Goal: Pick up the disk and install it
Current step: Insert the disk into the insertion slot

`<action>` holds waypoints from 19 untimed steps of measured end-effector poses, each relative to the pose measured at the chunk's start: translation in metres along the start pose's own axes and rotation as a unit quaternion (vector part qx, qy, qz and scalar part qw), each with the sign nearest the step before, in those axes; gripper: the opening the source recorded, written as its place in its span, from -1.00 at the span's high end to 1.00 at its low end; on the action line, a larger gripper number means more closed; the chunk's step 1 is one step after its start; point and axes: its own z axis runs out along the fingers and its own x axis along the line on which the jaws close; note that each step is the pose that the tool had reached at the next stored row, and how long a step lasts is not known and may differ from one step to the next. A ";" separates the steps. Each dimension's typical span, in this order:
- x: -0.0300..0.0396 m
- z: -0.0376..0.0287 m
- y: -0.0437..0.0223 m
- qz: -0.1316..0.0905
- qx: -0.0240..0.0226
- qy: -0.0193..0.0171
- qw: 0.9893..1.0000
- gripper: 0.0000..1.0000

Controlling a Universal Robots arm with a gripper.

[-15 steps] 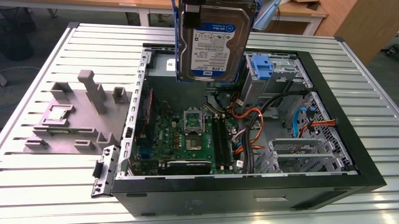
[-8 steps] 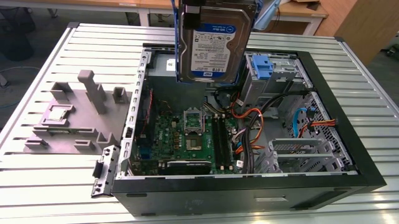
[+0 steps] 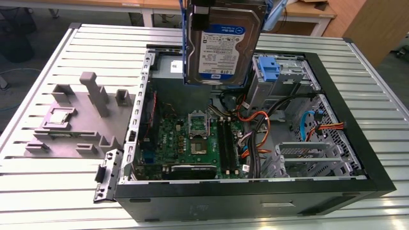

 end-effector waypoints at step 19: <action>0.0015 0.0001 -0.0048 0.000 0.000 0.000 1.000 0.27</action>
